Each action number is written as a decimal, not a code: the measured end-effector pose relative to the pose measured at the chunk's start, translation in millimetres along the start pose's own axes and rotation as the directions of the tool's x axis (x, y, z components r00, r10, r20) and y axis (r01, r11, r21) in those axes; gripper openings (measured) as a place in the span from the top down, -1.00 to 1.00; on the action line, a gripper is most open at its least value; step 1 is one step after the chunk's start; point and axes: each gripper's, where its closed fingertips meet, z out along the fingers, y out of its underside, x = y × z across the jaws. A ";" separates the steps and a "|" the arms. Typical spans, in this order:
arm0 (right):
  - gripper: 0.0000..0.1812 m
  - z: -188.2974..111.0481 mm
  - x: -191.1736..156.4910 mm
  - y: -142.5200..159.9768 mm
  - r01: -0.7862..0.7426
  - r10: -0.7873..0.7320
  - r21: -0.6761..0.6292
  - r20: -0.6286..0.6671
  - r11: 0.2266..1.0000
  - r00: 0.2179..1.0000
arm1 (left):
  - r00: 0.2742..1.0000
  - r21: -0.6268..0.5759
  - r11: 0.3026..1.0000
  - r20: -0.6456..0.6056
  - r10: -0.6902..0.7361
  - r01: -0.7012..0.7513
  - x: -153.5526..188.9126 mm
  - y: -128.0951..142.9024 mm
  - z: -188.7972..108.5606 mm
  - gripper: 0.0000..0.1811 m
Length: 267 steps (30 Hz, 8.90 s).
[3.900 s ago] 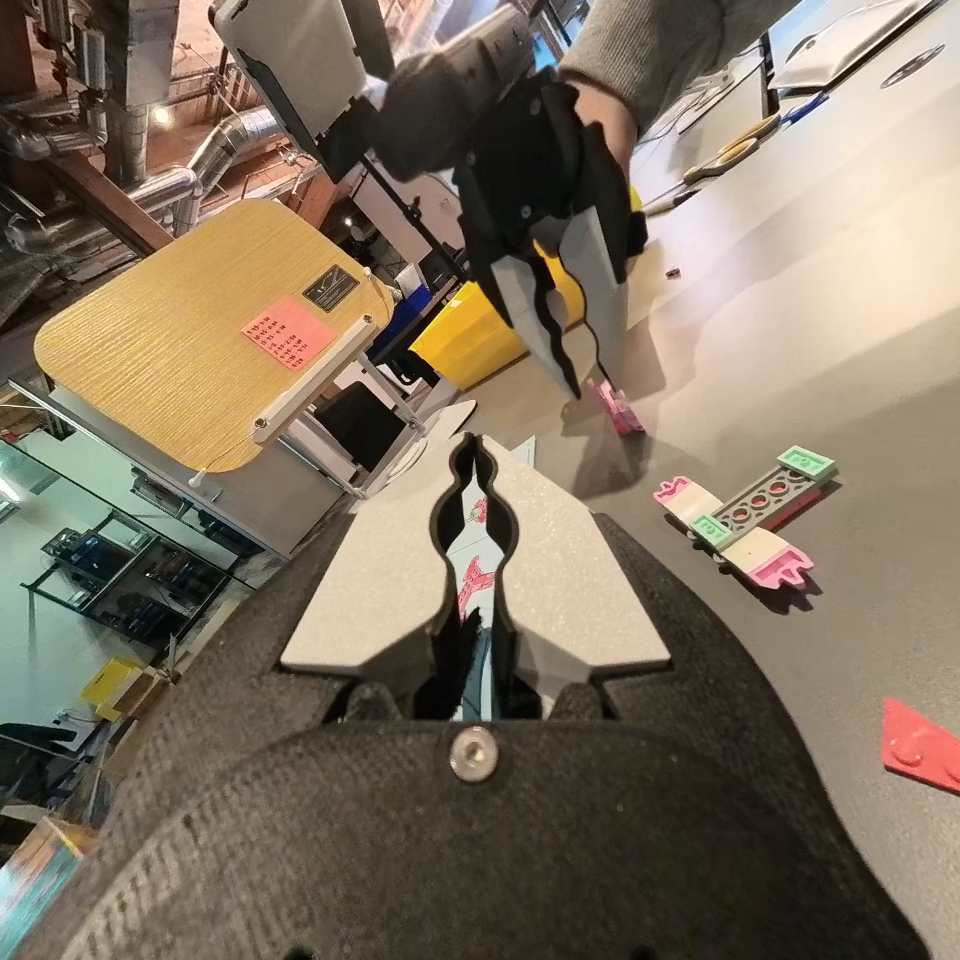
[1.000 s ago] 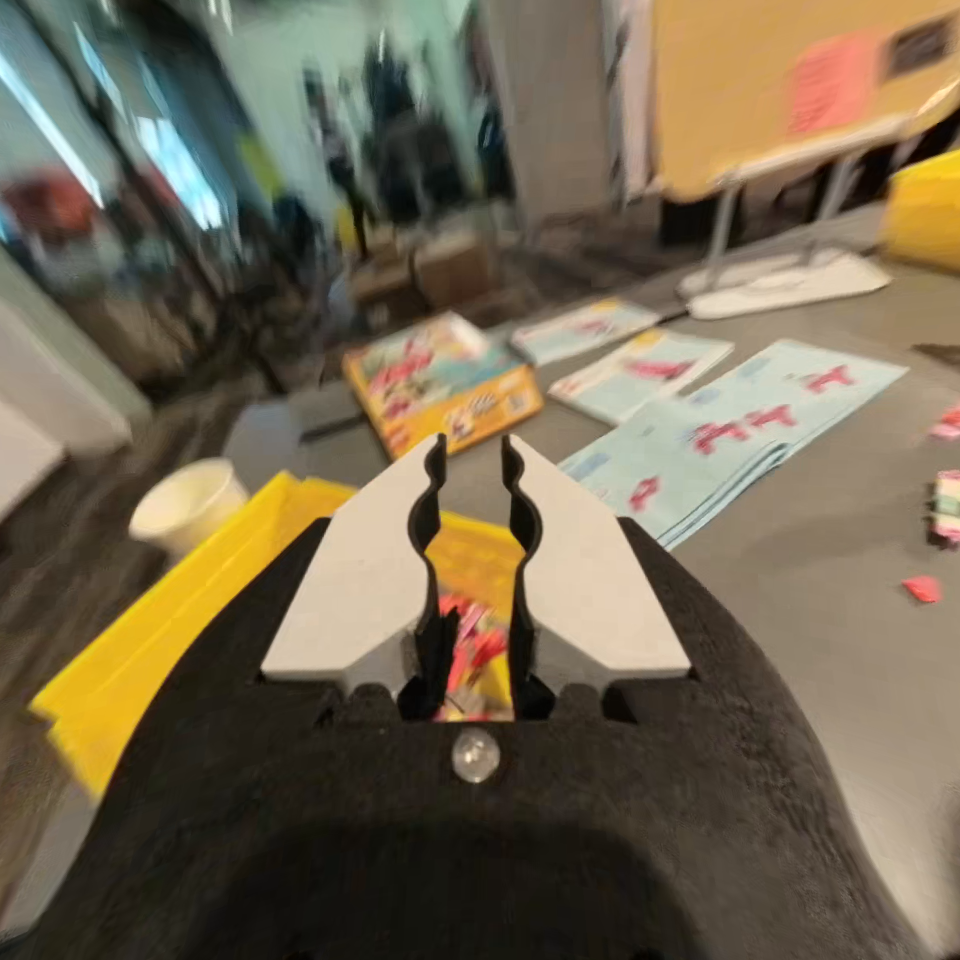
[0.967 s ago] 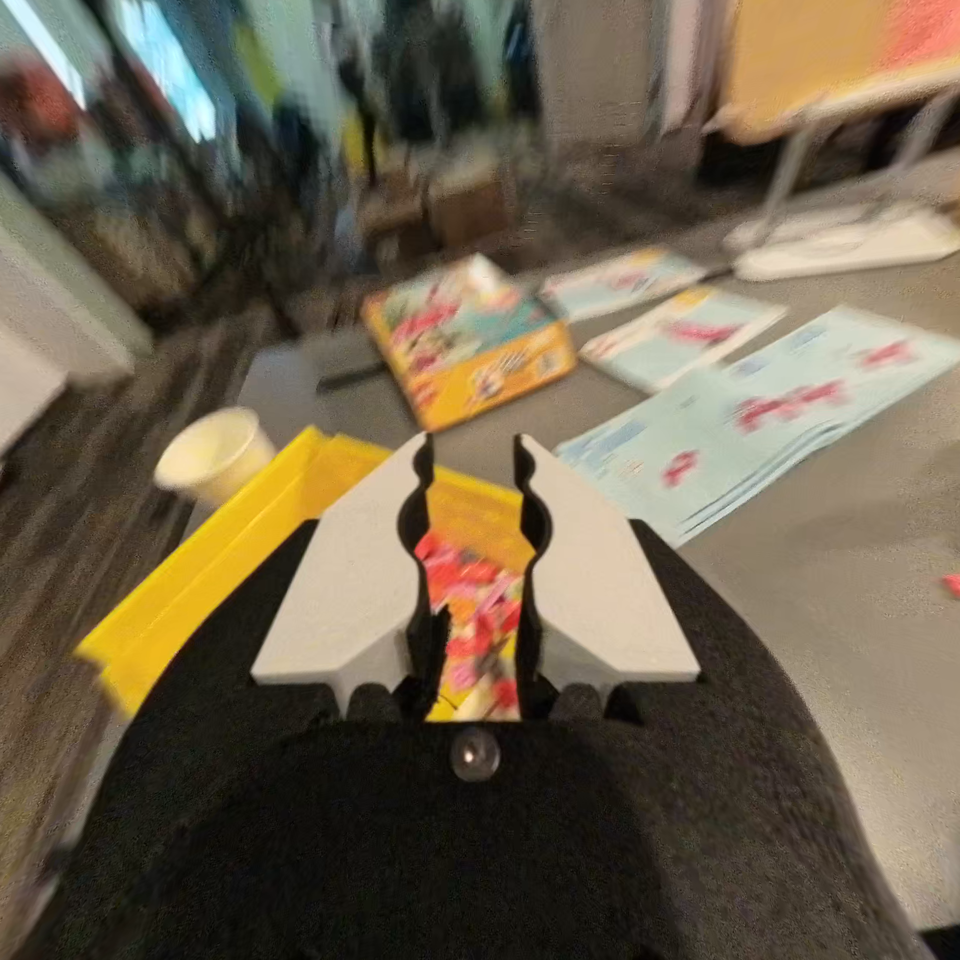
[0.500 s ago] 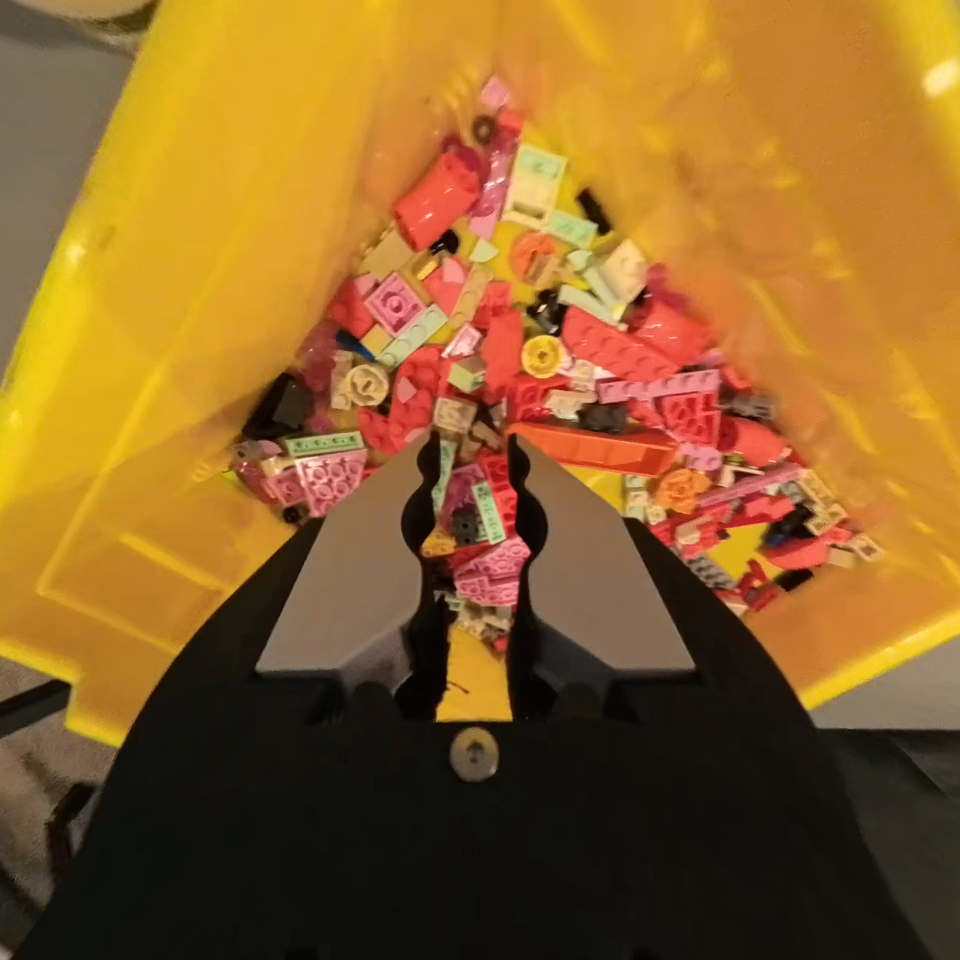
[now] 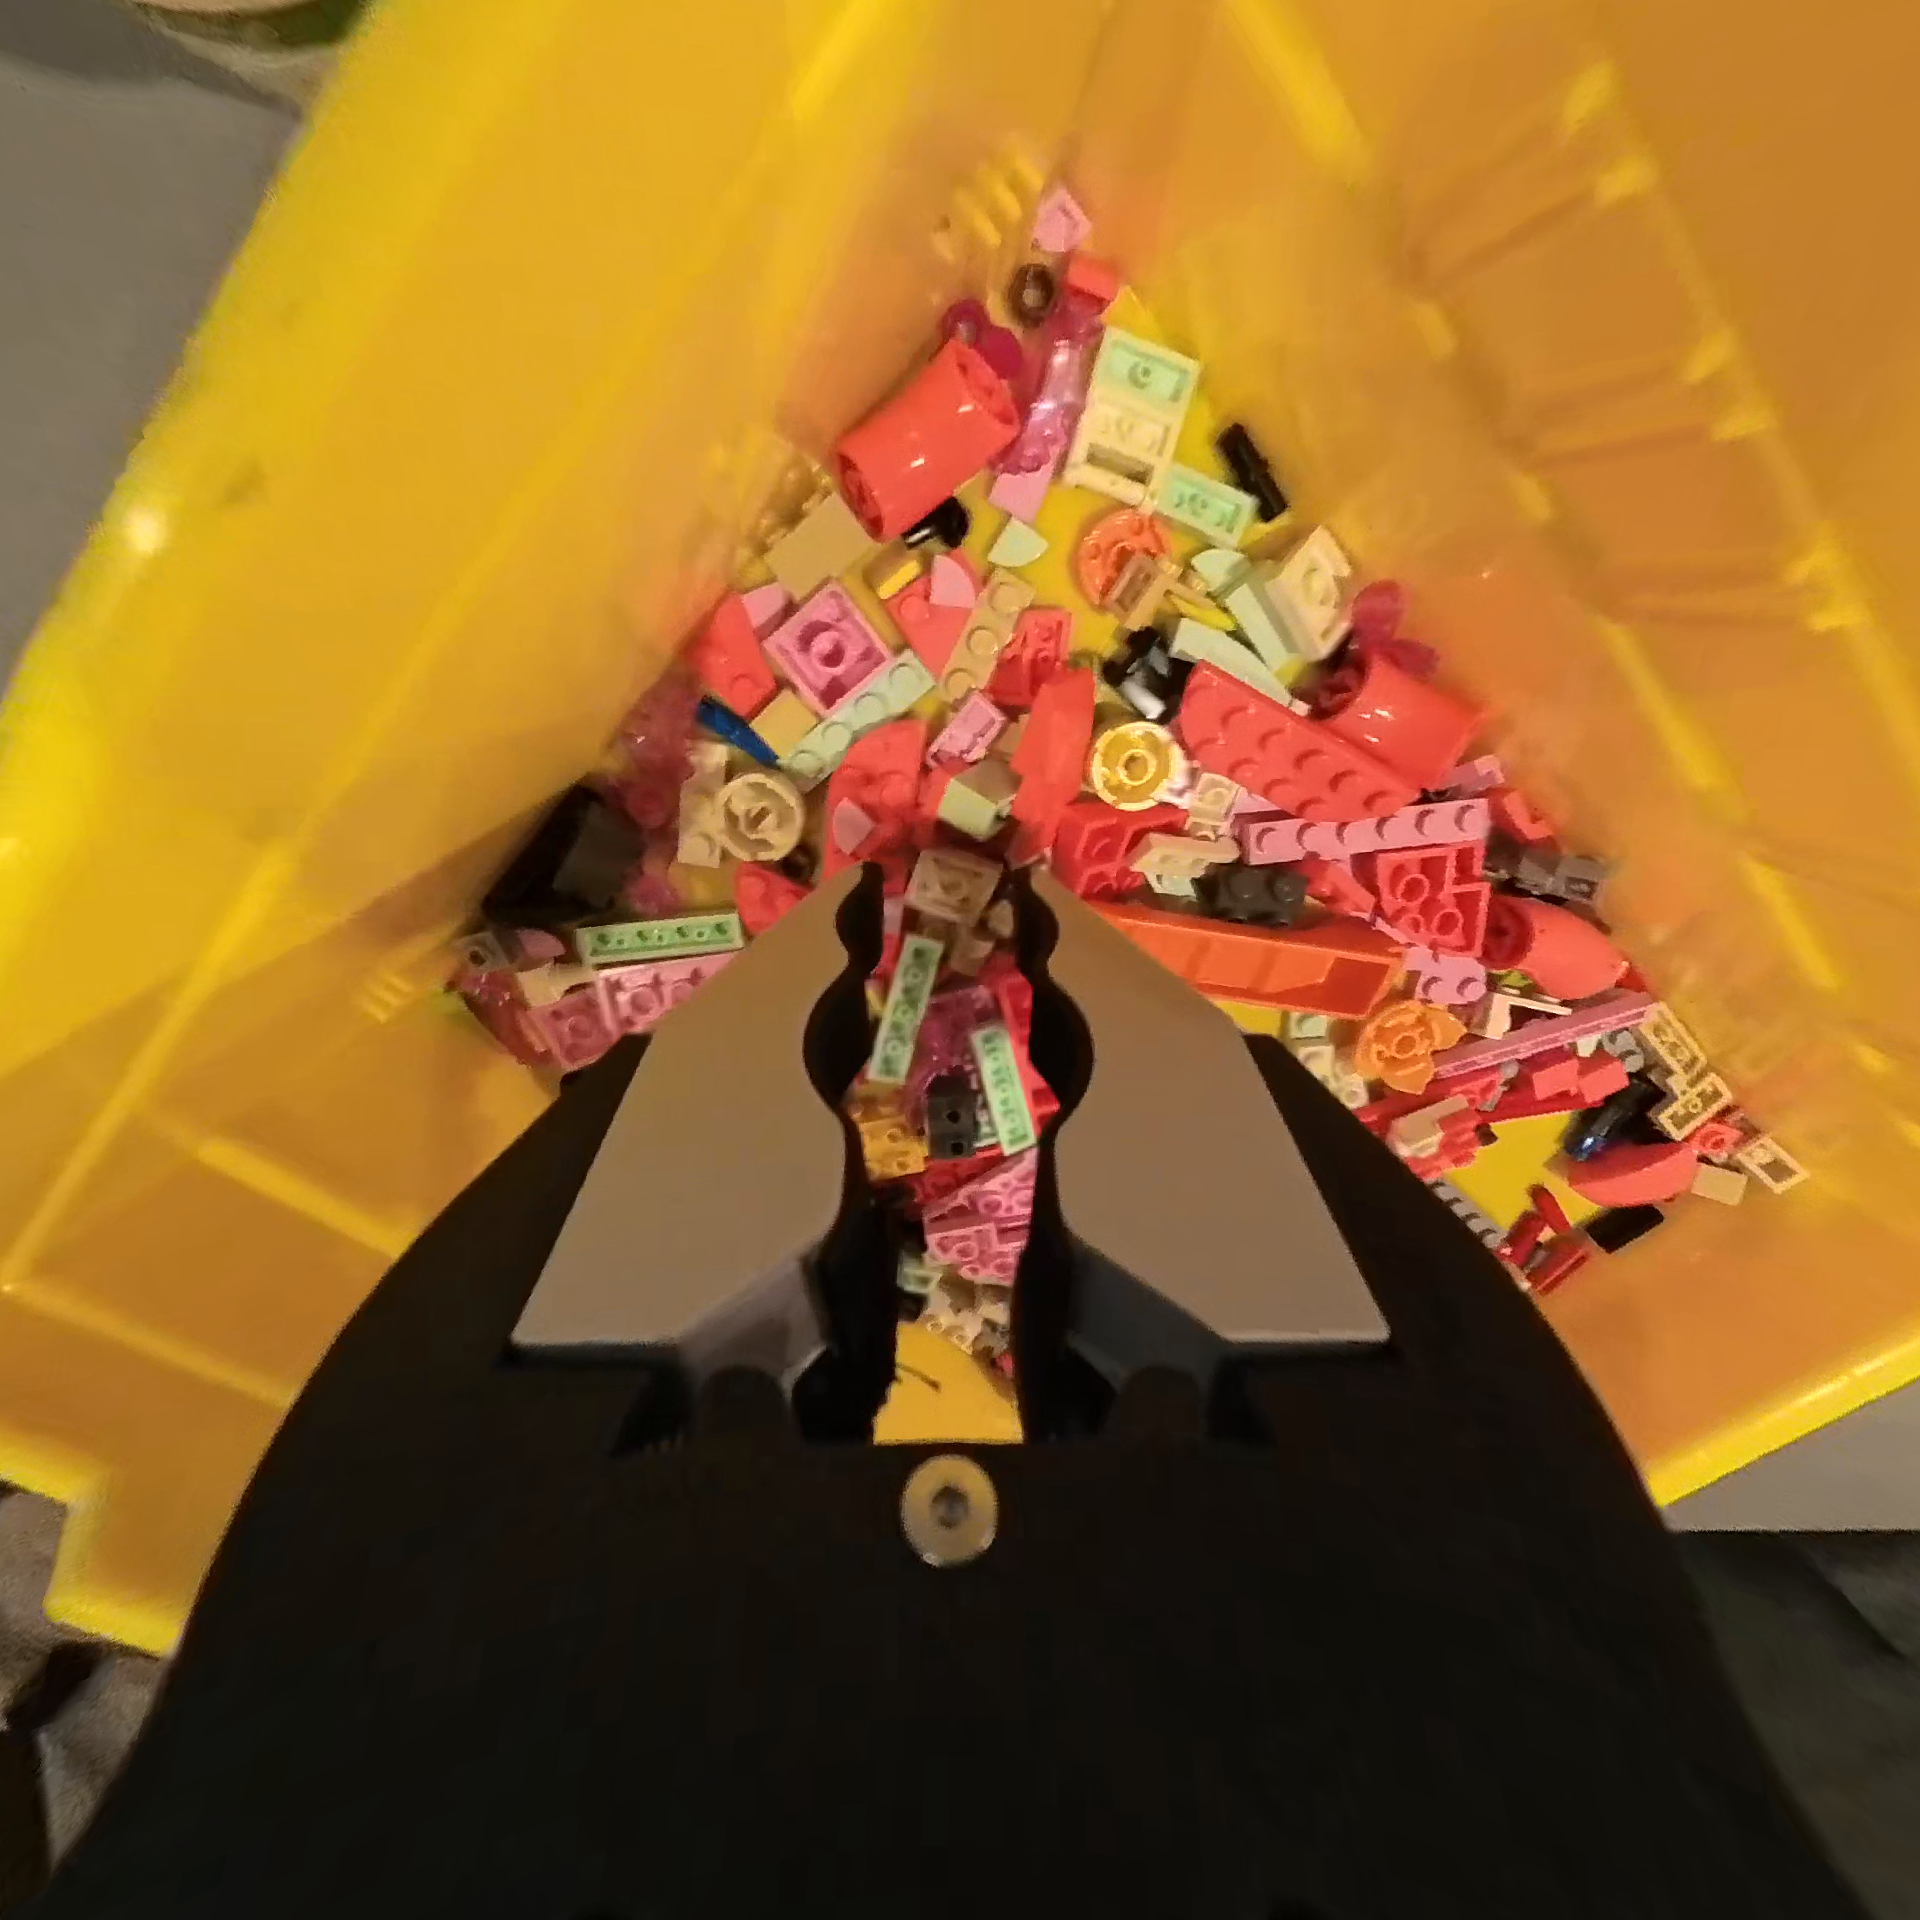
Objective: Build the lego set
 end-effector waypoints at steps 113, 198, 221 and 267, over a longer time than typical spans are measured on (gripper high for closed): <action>0.70 -106.8 -125.9 60.6 0.748 0.382 -0.341 0.915 0.570 0.127 | 0.026 0.686 0.162 -0.205 0.978 -0.710 576.8 54.0 27.6 0.82; 0.87 -82.8 -113.3 34.3 0.680 -0.573 0.064 0.599 0.730 0.559 | -0.031 0.489 -0.567 0.738 0.674 -0.663 583.6 28.9 -16.9 0.84; 0.28 -65.9 -24.6 41.8 0.334 -0.235 -0.110 0.513 0.936 0.826 | -0.098 0.578 -0.369 0.445 0.890 -0.728 576.5 40.9 18.8 0.54; 0.57 -52.4 6.6 61.0 0.514 -0.439 -0.211 0.318 0.831 0.840 | 0.991 -0.125 0.990 0.123 -0.048 0.064 -30.5 8.3 -4.8 0.65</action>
